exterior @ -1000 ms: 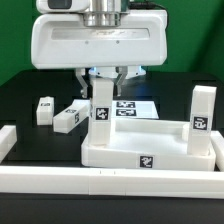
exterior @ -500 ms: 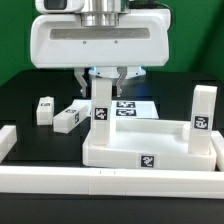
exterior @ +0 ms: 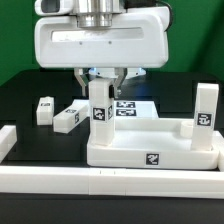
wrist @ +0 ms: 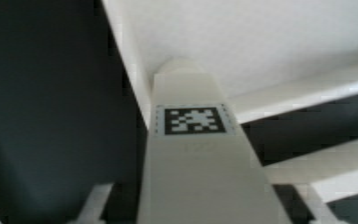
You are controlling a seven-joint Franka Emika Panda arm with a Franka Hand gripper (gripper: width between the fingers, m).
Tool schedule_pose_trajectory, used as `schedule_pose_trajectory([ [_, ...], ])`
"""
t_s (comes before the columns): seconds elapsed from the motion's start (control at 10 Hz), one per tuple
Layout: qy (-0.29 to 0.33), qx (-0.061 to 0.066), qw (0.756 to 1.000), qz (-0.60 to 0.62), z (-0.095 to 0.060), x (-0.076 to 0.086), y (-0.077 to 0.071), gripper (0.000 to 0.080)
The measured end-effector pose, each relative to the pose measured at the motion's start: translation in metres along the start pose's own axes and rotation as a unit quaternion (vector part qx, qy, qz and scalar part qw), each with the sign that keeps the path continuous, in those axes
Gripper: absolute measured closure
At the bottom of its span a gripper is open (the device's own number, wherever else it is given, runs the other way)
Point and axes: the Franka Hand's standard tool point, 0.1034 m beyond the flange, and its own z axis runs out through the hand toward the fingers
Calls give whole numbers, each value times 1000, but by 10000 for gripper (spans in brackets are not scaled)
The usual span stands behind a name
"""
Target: Assemble desk
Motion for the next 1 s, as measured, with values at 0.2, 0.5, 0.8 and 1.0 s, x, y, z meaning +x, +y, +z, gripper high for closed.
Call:
schedule_pose_trajectory([
  [0.2, 0, -1, 997, 83, 0, 0, 1, 509],
  [0.5, -3, -2, 977, 215, 1, -2, -1, 509],
  [0.8, -5, 1, 945, 328, 1, -2, -2, 509],
  [1.0, -7, 3, 913, 408, 2, -4, -5, 509],
])
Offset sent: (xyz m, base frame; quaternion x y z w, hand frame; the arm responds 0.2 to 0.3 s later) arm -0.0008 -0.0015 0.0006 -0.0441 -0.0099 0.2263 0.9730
